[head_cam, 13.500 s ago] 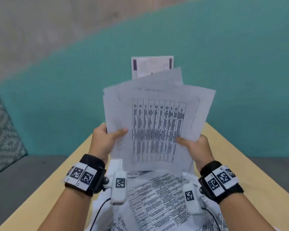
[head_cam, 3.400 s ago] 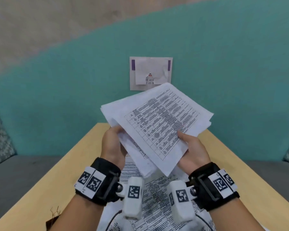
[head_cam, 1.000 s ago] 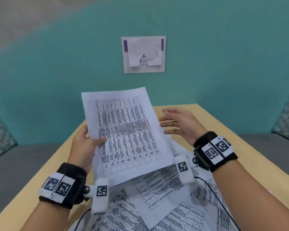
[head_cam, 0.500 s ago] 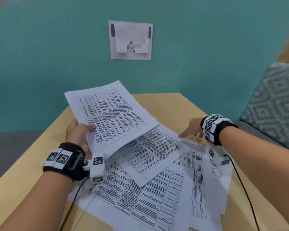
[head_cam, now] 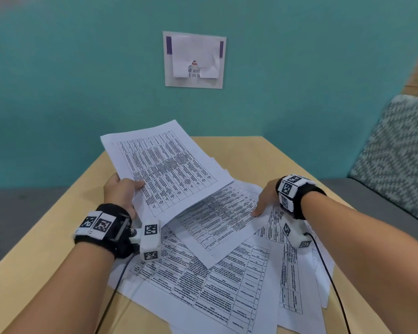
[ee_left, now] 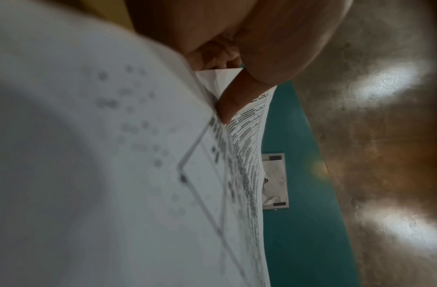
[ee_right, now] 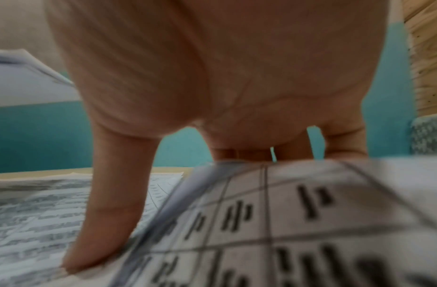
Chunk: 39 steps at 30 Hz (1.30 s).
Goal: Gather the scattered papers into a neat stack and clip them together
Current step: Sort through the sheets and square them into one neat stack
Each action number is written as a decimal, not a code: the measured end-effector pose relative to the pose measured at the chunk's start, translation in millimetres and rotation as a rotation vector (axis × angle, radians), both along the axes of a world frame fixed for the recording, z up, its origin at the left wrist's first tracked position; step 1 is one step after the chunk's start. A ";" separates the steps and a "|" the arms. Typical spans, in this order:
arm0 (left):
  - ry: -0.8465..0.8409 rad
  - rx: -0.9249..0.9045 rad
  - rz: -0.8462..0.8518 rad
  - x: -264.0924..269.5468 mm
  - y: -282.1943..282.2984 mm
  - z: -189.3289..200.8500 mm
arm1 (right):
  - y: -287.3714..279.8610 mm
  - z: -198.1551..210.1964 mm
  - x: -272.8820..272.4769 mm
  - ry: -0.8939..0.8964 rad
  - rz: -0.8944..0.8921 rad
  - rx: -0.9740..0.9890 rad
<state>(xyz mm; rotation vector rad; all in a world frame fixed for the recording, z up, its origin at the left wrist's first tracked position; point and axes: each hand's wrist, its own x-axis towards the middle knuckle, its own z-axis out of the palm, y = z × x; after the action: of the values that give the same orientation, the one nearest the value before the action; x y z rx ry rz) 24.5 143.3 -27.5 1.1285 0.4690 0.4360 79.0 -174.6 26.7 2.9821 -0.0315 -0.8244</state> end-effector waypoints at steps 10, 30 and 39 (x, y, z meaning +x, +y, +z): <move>0.030 0.001 0.008 3.3 4.1 -3.1 | -10.5 16.5 36.4 -0.306 -0.023 0.052; 0.089 0.083 -0.011 3.4 0.6 -6.7 | -37.3 54.4 51.3 -1.070 -0.280 0.661; 0.152 0.188 -0.132 3.1 -7.5 -7.3 | -43.5 74.1 55.9 -1.449 -0.626 1.306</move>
<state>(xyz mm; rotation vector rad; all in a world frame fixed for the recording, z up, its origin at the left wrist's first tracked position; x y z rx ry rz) 27.6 135.8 -34.8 1.3728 0.4901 0.2847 134.9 -218.1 100.8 3.6543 -0.6865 2.3502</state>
